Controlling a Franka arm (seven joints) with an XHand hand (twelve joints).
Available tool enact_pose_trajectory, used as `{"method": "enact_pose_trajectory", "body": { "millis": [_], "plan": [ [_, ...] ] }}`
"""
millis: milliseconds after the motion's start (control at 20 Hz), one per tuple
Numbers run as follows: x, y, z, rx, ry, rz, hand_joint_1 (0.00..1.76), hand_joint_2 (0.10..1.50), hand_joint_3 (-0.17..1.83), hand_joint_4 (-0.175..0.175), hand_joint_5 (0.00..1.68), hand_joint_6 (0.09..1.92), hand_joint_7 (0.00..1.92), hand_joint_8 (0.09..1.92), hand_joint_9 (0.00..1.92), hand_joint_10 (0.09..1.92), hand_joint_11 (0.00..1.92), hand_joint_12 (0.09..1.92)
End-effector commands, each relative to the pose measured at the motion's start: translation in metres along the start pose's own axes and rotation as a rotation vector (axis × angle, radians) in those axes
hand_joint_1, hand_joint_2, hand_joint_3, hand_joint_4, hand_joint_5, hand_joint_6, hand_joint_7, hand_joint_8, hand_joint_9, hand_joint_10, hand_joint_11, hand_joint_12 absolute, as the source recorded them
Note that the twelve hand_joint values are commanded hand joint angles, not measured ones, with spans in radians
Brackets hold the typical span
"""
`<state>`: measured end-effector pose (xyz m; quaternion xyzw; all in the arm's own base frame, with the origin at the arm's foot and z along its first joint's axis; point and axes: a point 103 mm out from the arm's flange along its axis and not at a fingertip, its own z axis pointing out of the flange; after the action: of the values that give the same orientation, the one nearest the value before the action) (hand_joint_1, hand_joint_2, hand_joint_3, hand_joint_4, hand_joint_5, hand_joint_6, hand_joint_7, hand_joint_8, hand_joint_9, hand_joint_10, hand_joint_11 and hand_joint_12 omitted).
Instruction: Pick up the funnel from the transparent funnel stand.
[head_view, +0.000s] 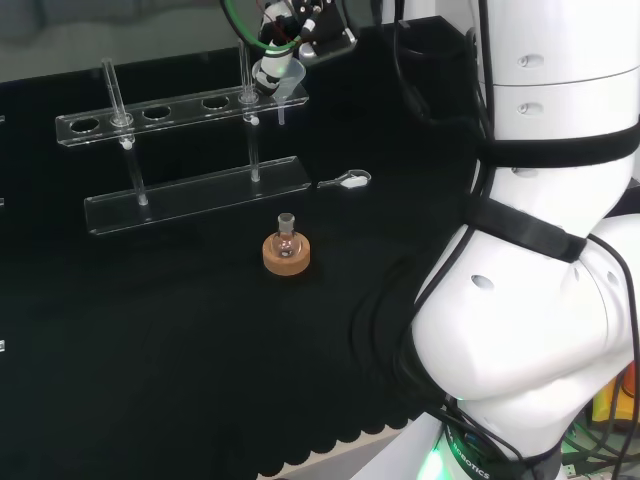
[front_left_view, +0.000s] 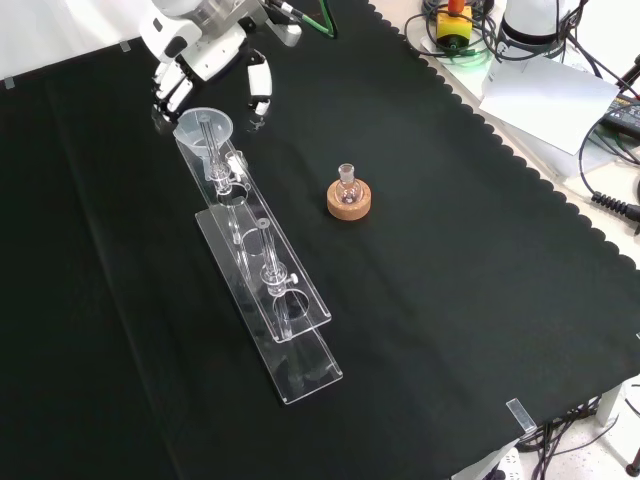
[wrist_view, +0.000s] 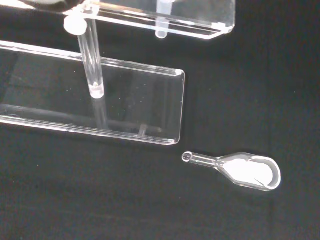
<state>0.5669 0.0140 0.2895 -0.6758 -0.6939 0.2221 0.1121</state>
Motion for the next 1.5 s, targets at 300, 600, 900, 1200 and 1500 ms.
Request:
{"method": "enact_pose_trajectory", "body": {
  "millis": [300,600,900,1200,1500],
  "plan": [
    [0.007,0.009,0.007,-0.025,-0.084,0.033,0.75,0.6,0.58,-0.066,0.13,0.09,0.0,0.58,0.25,0.77,0.31,1.45],
    [0.005,0.016,0.01,-0.018,-0.124,0.042,0.81,0.58,0.6,-0.07,0.14,0.09,0.0,0.62,0.28,0.78,0.32,1.45],
    [0.005,0.019,0.011,-0.037,-0.142,0.042,0.83,0.58,0.66,-0.077,0.22,0.09,0.12,0.68,0.48,0.7,0.41,1.4],
    [0.007,0.019,0.007,-0.067,-0.219,0.057,0.87,0.61,0.73,-0.062,0.48,0.09,0.57,0.63,0.98,0.49,0.65,1.27],
    [0.011,0.016,0.002,-0.086,-0.262,0.065,0.91,0.64,0.73,-0.034,0.77,0.16,0.82,0.61,1.22,0.43,0.8,1.18]
  ]
}}
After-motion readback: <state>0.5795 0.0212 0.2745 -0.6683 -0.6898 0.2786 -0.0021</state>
